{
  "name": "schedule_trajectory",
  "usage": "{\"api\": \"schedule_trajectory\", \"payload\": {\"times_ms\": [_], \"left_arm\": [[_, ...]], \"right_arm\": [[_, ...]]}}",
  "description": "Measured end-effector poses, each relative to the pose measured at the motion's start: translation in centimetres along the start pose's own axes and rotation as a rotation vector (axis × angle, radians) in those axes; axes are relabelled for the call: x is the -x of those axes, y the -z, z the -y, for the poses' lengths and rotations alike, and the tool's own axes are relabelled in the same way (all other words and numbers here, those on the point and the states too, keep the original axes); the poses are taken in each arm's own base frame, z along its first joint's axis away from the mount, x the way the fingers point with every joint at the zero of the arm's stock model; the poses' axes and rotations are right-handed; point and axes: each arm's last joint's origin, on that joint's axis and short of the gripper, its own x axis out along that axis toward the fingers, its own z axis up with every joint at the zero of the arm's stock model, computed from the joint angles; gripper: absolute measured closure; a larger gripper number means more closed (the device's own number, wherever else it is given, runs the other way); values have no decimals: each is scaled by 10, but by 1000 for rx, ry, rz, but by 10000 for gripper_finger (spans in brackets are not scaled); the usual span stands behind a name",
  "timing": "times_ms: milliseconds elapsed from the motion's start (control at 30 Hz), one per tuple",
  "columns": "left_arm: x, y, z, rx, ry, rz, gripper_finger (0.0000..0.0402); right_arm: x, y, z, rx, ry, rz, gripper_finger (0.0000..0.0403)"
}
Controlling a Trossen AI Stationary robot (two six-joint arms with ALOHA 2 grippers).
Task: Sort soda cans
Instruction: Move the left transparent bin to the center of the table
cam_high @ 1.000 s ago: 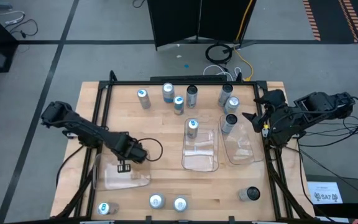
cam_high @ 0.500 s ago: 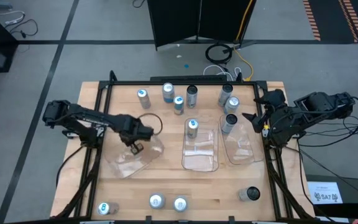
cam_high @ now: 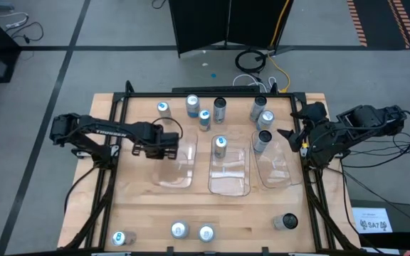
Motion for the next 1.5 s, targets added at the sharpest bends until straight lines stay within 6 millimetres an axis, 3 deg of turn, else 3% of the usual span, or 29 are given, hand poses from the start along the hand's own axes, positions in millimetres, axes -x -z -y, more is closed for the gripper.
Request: {"api": "schedule_trajectory", "payload": {"times_ms": [333,667,1500], "left_arm": [[0,10,8,161,66,-6,385],[0,34,14,147,109,-25,385],[-4,7,18,45,87,6,385]], "right_arm": [[0,-1,-1,23,-10,4,11],[0,-1,-1,110,-9,4,11],[0,-1,-1,152,-6,8,11]]}}
